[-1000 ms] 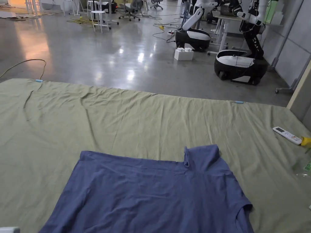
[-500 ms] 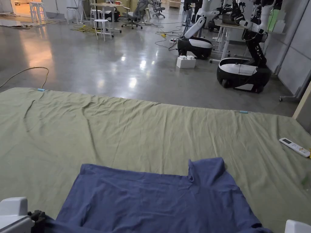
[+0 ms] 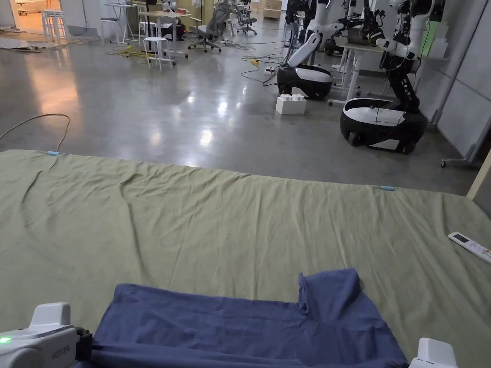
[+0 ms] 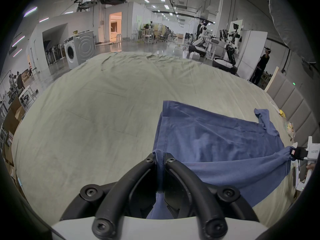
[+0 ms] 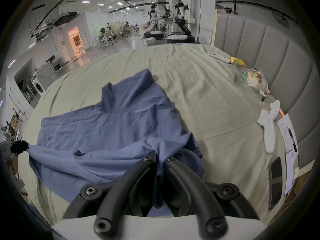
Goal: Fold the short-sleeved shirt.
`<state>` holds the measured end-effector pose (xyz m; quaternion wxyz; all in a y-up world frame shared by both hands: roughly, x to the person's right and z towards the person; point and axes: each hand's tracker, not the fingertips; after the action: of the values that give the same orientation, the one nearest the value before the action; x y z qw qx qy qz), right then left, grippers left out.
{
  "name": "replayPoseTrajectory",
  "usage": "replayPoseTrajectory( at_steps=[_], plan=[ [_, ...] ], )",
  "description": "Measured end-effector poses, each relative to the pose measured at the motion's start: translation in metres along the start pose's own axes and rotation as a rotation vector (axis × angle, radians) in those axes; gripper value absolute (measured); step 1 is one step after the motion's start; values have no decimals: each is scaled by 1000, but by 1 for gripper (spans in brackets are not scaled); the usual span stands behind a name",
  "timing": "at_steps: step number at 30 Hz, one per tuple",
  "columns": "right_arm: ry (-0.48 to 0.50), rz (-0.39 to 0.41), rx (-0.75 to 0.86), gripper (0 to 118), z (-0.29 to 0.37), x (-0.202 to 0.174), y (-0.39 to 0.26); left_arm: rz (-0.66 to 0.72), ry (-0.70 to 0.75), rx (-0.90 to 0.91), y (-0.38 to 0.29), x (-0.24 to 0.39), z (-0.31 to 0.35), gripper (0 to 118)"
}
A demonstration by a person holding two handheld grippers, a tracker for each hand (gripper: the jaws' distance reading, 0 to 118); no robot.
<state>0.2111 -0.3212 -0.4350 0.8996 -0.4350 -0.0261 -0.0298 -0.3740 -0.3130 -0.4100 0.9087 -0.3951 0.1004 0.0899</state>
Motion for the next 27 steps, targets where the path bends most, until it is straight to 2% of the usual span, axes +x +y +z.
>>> replayPoseTrajectory(
  at_steps=[4,8,9,10,11,13,14,17,22,23,24,25,27],
  plan=[
    [-2,6,-55,7,-23,3,-3,-37,10,-41,-4,7,-22,7],
    [-25,26,-47,17,-22,0,-13,-26,24,-54,-13,8,-27,8],
    [-36,35,-35,25,-19,-1,-15,-24,26,-47,-18,8,-22,8],
    [-39,40,-23,34,-17,-1,-17,-22,30,-38,-20,9,-20,12],
    [-42,44,-3,45,-11,-3,-19,-24,38,-29,-22,10,-18,22],
    [-44,55,74,58,3,-6,-22,-22,46,-6,-26,10,-6,36],
    [-50,64,117,62,12,-9,-23,-13,45,14,-28,10,1,41],
    [-62,71,285,64,46,-24,-25,10,25,117,-33,15,27,42],
    [-34,52,521,64,105,-51,-27,-21,-8,289,-36,31,81,39],
    [-33,57,567,62,117,-57,-28,-39,-11,346,-30,21,56,34],
    [-30,74,618,56,131,-65,-30,-53,-6,390,-28,21,57,25],
    [-26,85,647,47,140,-71,-31,-56,-7,426,-31,35,91,21],
    [-30,108,713,21,162,-86,-36,-84,-34,498,-31,41,107,19]
  ],
)
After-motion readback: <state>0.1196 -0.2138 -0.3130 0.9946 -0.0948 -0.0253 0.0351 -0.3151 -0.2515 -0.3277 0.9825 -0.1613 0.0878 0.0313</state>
